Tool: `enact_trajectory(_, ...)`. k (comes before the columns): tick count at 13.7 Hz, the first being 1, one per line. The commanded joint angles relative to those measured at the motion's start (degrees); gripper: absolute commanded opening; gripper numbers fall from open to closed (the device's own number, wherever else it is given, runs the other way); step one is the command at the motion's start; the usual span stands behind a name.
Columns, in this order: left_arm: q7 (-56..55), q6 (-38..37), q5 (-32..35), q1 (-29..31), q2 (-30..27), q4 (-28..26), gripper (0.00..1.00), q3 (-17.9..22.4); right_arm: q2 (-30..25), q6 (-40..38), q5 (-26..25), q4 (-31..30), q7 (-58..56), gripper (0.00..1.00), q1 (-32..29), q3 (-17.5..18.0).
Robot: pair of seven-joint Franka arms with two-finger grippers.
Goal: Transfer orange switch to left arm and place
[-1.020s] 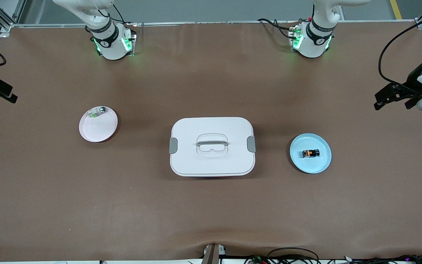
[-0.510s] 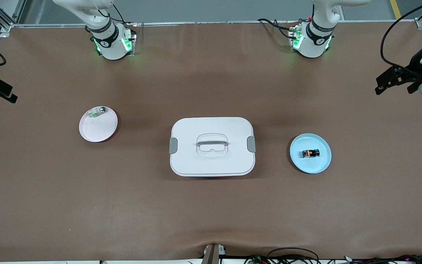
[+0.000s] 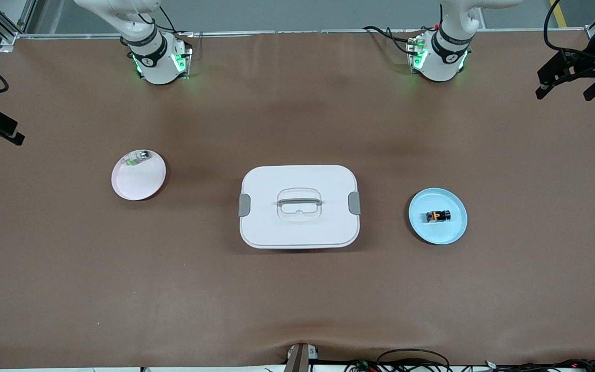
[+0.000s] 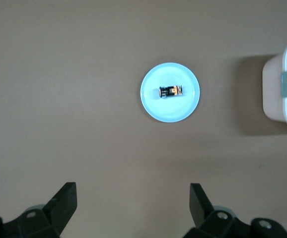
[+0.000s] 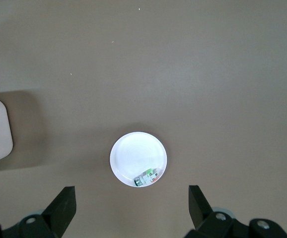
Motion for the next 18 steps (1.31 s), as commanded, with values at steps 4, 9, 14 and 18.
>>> enact_trajectory(4,-2.3,-10.0,0.9,-0.7,12.2,14.9,1.00,-0.3,-0.2,-0.7,-0.7,0.5,0.5,1.00,0.3,-0.2)
enact_trajectory(9,-1.8,-10.1,0.5,-0.4,12.4,14.4,1.00,-0.4,-0.2,-1.0,-0.7,0.5,0.3,1.00,0.2,-0.2)
enact_trajectory(14,-3.0,-7.6,-1.0,0.2,9.1,9.6,1.00,-0.3,-0.2,-1.7,-0.7,0.5,0.1,1.00,0.2,-0.2)
enact_trajectory(18,-4.8,-4.6,-1.0,0.1,5.0,4.4,1.00,-0.4,-0.2,-2.0,-0.7,0.4,-2.7,1.00,0.2,-0.2)
